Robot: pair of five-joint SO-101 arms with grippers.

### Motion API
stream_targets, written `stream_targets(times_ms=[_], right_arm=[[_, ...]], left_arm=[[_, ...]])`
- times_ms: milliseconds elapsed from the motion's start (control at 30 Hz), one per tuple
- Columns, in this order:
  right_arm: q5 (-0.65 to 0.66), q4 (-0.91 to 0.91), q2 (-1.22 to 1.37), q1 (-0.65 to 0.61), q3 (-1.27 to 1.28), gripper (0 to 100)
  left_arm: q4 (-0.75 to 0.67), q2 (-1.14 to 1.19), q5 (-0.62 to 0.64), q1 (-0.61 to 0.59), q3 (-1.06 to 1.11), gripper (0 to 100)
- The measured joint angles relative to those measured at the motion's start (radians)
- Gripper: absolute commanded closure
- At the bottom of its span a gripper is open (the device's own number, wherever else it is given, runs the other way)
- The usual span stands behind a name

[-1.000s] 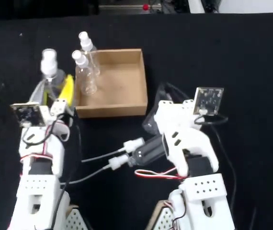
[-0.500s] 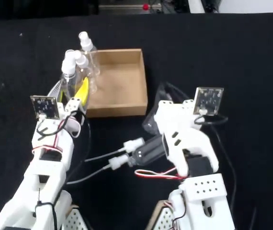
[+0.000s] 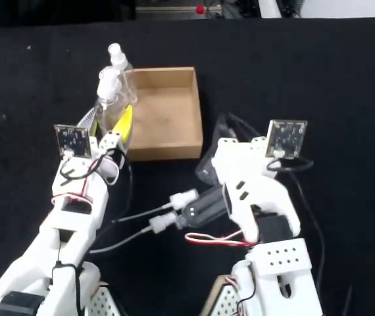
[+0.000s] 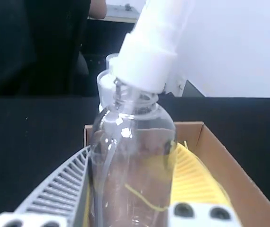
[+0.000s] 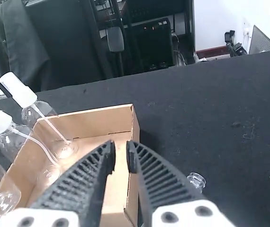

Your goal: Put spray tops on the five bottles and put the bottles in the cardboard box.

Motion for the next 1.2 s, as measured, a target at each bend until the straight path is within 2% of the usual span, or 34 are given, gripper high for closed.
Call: stream_targets(times_ms=[600,1200], right_arm=[[0.0,0.0,0.0,0.0,0.018,96.0],[0.0,0.0,0.0,0.0,0.018,95.9]], left_arm=[[-0.006,0.077,0.0,0.0,-0.031,97],[-0.348,0.333,0.0,-0.002,-0.04,97]])
